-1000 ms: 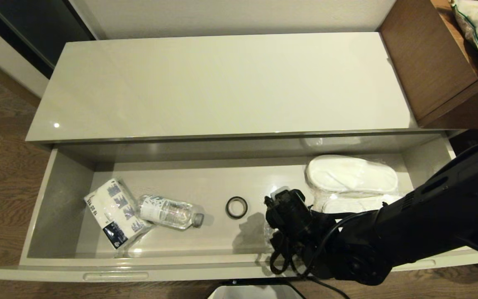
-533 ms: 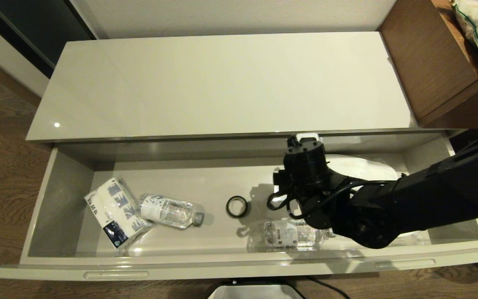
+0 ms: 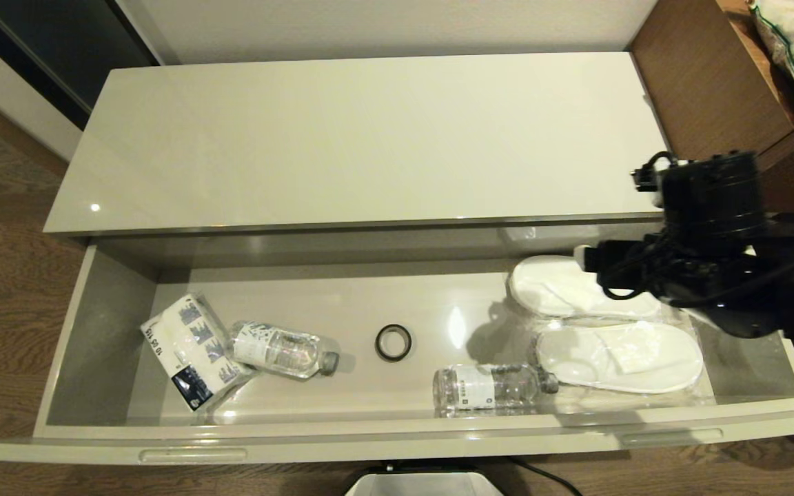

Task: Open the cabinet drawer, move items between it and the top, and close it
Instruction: Take out the disposable slippers from the drawer

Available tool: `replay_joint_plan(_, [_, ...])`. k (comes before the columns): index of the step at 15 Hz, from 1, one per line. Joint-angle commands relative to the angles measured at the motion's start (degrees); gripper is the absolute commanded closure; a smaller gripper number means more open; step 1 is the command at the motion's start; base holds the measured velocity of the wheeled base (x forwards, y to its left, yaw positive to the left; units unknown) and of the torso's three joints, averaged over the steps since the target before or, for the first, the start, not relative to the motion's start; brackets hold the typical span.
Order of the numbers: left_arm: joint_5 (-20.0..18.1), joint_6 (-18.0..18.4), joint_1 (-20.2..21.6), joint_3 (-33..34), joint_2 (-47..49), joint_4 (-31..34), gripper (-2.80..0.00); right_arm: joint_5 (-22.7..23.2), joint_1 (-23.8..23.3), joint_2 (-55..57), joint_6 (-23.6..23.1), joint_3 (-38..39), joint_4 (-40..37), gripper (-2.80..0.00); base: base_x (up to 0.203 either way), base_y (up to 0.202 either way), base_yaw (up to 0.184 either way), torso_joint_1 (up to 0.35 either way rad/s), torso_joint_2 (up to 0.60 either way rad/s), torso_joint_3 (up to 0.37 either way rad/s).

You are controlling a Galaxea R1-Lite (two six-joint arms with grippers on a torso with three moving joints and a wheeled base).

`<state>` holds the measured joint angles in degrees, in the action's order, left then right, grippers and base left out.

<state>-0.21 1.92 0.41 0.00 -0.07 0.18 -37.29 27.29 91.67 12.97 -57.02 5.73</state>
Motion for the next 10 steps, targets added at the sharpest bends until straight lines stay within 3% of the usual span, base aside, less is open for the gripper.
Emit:
replay_joint_plan(1, [0.03,0.01,0.02,0.09,0.07,-0.01,0.00,4.20,-2.74,-14.06,2.27,1.11,-20.59,-2.80,0.000,0.000,0.000,0.000,0.00,0.000])
replay_joint_plan(3, [0.02,0.01,-0.06,0.09,0.07,-0.01,0.00,7.72,-3.46,-17.49,15.87,1.74,-31.77,-2.80,0.000,0.000,0.000,0.000,0.00,0.000])
replay_joint_plan(4, [0.03,0.01,-0.03,0.09,0.07,-0.01,0.00,11.14,-3.62,-18.82,23.87,2.09,-35.33,-2.80,0.000,0.000,0.000,0.000,0.00,0.000])
replay_joint_plan(6, [0.03,0.01,-0.05,0.09,0.07,-0.01,0.00,20.83,-3.89,-20.75,35.52,3.78,-38.64,-2.80,0.000,0.000,0.000,0.000,0.00,0.000])
replay_joint_plan(7, [0.03,0.01,-0.06,0.09,0.07,-0.01,0.00,23.71,-4.02,-20.21,37.93,4.46,-38.91,-2.80,0.000,0.000,0.000,0.000,0.00,0.000])
replay_joint_plan(10, [0.03,0.01,-0.05,0.09,0.07,-0.01,0.00,26.03,-4.21,-12.47,43.44,4.79,-38.11,-2.80,0.000,0.000,0.000,0.000,0.00,0.000])
